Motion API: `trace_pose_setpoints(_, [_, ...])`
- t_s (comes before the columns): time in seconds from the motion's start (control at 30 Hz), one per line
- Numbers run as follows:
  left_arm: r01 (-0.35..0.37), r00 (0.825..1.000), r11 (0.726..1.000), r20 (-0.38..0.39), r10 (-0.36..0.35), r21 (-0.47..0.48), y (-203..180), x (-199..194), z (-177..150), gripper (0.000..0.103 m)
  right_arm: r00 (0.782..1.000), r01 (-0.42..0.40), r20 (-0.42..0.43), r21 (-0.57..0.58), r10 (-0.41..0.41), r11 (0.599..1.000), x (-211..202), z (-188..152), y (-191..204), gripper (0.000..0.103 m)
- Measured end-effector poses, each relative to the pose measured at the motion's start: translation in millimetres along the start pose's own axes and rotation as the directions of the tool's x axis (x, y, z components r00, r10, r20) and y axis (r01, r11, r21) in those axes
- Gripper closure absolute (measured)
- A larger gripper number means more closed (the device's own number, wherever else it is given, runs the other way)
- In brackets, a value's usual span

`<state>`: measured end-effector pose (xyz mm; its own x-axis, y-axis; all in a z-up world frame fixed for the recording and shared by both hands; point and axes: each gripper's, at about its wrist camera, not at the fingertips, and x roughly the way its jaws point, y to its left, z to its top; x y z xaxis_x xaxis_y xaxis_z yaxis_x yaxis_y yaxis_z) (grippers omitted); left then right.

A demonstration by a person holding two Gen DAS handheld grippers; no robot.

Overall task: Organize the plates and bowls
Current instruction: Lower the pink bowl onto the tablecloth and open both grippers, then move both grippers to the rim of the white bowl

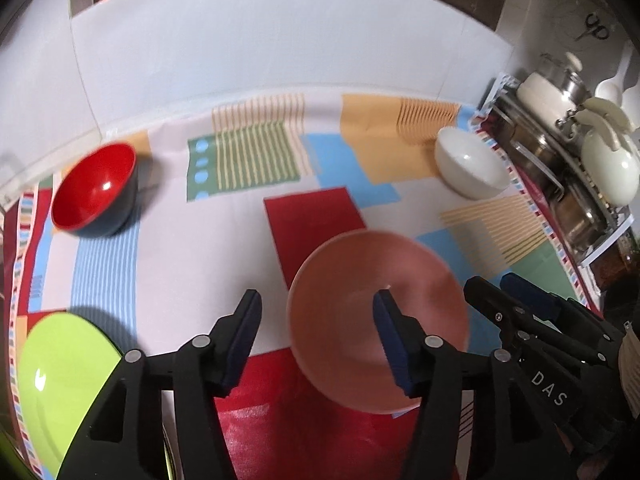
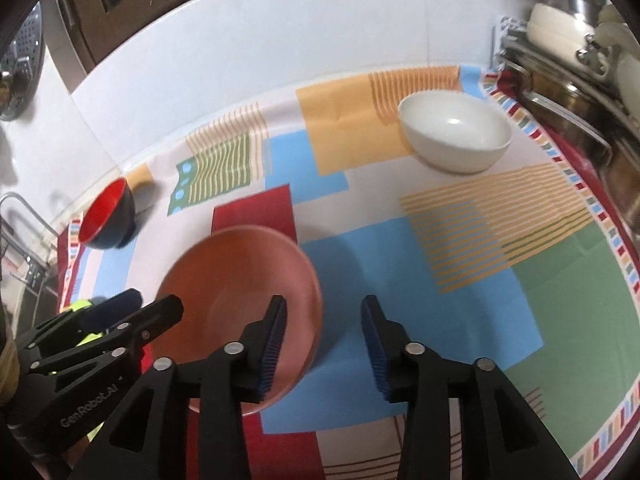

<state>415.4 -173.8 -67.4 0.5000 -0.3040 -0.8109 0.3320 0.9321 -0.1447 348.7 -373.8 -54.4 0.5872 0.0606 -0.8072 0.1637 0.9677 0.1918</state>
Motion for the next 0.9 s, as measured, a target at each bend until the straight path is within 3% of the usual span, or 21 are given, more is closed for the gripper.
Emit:
trace_pose_setpoints(0.27, [0.014,0.996,0.997,0.083,-0.02,0.073,-21.5,-18.0,28.6,0.037,0.991,0.075,0.107,0.013,-0.076,0.997,-30.8,18.1,-15.3,0.043])
trace_pose_setpoints(0.67, [0.038,0.985,0.986,0.159,-0.063,0.161,-57.3,-26.2,74.7,0.036,0.96,0.173,0.213,0.049,-0.18,0.984,-60.6,49.1,-47.6,0.042])
trace_pose_setpoints(0.9, [0.059,0.984,0.976,0.155,-0.093,0.208,-79.5,-16.7,99.6,0.036,0.947,0.203,0.241,0.059,-0.211,0.977,-64.9,65.6,-63.1,0.042])
